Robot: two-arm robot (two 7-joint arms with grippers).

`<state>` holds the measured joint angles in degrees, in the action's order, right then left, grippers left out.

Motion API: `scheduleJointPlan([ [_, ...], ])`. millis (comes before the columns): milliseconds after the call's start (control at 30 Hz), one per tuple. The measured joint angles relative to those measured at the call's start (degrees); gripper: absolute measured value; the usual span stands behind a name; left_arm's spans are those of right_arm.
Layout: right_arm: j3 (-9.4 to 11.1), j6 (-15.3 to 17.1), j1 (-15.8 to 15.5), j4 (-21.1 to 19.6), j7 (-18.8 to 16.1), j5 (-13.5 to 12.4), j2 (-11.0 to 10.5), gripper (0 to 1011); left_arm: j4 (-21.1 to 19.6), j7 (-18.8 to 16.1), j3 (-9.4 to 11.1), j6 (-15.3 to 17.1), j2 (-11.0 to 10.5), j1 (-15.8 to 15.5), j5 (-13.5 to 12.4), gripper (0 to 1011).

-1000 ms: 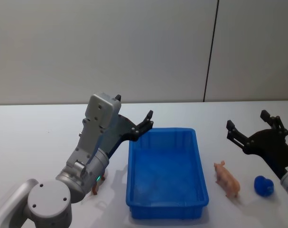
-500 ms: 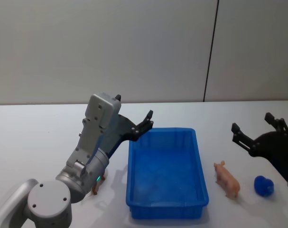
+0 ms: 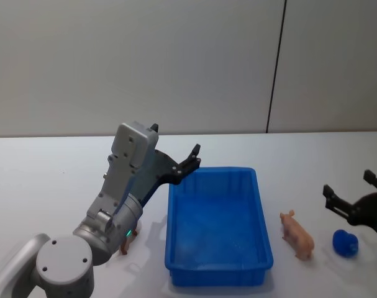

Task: Pick up the two dolls from the table and place them into the box.

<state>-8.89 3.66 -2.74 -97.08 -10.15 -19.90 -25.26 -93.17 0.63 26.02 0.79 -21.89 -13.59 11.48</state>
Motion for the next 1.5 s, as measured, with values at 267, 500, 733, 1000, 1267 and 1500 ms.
scheduleJointPlan([
  [267,0.43,1.45,-0.56,1.96,-1.37,0.9,-1.08,1001,0.0,0.0,0.0,0.0,0.0,0.0,0.0,1001],
  [500,0.32,2.29,-0.53,3.69,-2.01,2.08,-1.19,1001,0.0,0.0,0.0,0.0,0.0,0.0,0.0,1001],
  [733,-0.13,2.91,0.04,6.28,-2.5,3.46,-0.82,1001,0.0,0.0,0.0,0.0,0.0,0.0,0.0,1001],
  [1000,-0.52,3.63,0.66,8.66,-3.1,4.48,-0.38,1001,0.0,0.0,0.0,0.0,0.0,0.0,0.0,1001],
  [1267,-0.76,5.07,1.22,10.43,-3.77,4.83,-0.03,1001,0.0,0.0,0.0,0.0,0.0,0.0,0.0,1001],
  [1500,-0.85,6.66,1.59,11.48,-4.27,4.62,0.18,1001,0.0,0.0,0.0,0.0,0.0,0.0,0.0,1001],
])
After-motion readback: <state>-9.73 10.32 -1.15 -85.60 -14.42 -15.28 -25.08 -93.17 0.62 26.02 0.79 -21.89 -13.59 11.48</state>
